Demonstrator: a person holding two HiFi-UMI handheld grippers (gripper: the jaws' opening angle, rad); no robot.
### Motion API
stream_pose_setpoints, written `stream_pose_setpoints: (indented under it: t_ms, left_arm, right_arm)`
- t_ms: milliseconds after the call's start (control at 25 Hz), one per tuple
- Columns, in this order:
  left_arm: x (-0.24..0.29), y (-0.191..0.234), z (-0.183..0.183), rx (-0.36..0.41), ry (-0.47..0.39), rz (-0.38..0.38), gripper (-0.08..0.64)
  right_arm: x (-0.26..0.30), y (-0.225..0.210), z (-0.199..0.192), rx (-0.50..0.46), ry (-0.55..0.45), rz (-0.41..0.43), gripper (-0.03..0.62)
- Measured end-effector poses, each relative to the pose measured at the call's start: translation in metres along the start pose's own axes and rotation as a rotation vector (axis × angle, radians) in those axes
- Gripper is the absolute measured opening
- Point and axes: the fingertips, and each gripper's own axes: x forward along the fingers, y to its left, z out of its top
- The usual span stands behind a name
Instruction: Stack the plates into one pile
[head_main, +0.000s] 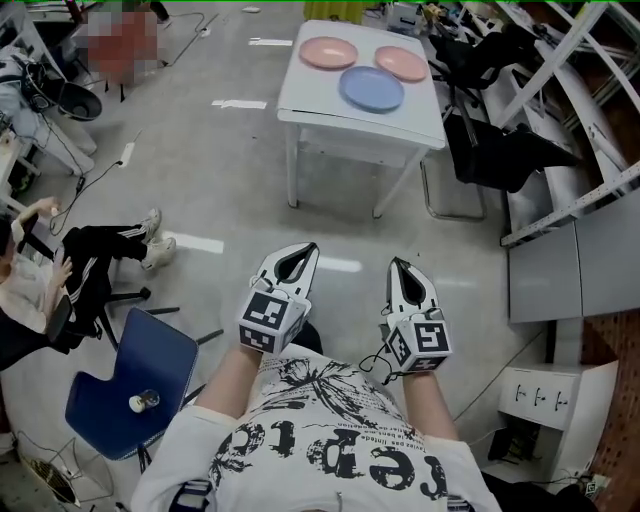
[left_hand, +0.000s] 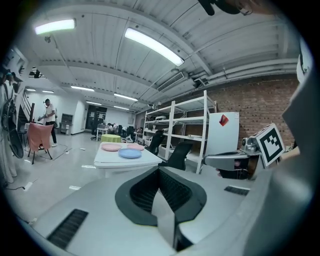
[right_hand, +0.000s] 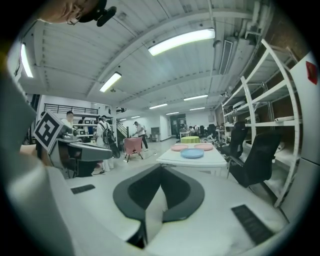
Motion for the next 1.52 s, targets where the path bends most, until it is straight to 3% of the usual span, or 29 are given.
stream_pose_setpoints:
  t_ms: [440,720,1120,1520]
  left_arm:
    - [0.109,0.146,0.06,0.022,0.004,-0.052,0.003]
    - [0.158,0.194,0.075,-0.008,0.031,-0.066,0.003]
    - [0.259,0.226,0.073,-0.011,0.05,0.02,0.003]
    - [0.405,0.26,0.13,-0.015,0.074,0.15,0.003]
  right_arm:
    - [0.169,-0.014,0.051,-0.046,0.033,-0.047,0.003]
    - [0.235,-0.037,0.065,-0.027,0.047,-0.061,0.003]
    - [0.325,-0.127,0.058,-0.02,0.054,-0.021,0.003]
    - [0.441,-0.247,0.106,-0.013,0.05,0.099,0.003]
